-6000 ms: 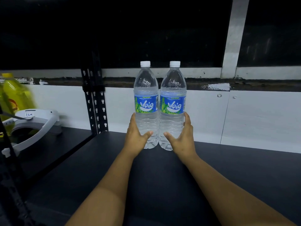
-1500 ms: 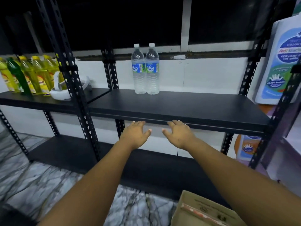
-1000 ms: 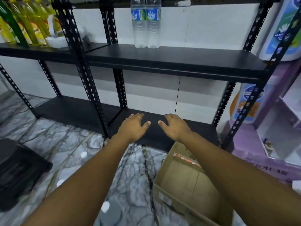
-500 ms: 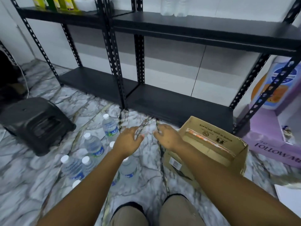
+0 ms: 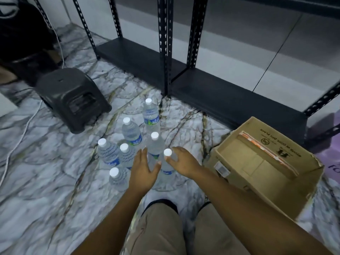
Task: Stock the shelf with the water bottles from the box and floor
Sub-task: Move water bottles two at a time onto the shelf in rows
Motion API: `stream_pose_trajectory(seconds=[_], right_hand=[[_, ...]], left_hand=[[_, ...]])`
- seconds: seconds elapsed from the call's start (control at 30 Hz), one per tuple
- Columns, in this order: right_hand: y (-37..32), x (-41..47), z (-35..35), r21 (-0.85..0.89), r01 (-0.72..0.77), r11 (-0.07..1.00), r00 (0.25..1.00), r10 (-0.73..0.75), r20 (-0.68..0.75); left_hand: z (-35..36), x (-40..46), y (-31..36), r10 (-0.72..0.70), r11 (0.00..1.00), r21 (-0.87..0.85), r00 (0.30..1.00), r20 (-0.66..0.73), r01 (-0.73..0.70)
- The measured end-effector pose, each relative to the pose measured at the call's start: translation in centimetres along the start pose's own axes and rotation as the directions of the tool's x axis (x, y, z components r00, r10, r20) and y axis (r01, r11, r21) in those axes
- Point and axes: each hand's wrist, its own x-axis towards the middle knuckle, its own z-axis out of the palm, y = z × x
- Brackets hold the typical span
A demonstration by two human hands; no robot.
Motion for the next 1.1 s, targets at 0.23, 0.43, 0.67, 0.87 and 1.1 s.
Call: stream_pose_trajectory(seconds=[0.23,0.43,0.67,0.87,1.1], right_hand=[[0.6,1.0,4.0,0.346,0.027,0.938,0.987,0.031,-0.16],[1.7,2.5,6.6,0.325,0.063,0.944,0.975,0.011,-0.22],[3.2,3.4,8.7,0.303,0.095,0.948,0.946,0.009,-0.323],[3.6,4.4,8.5,0.269,0.164,0.949,0.907,-0.038,-0.419],[3.8,5.0,8.1,0.292,0.159,0.943,0.912,-0.027,-0.41]], left_hand=[[1.4,0.3,-3.4,-0.04,0.974,-0.227,0.998,-0.057,0.026],[2.2,1.7,-4.9,0.003,0.968,-0.246,0.988,-0.153,-0.041],[4.7,2.2,-6.9,0.002,0.996,-0.082,0.98,-0.197,-0.019],[4.9,2.8,-7.8,-0.024,0.999,0.027,0.988,-0.154,0.029],[4.5,3.3,-7.2,-0.093,0.995,0.013,0.99,-0.109,0.095]])
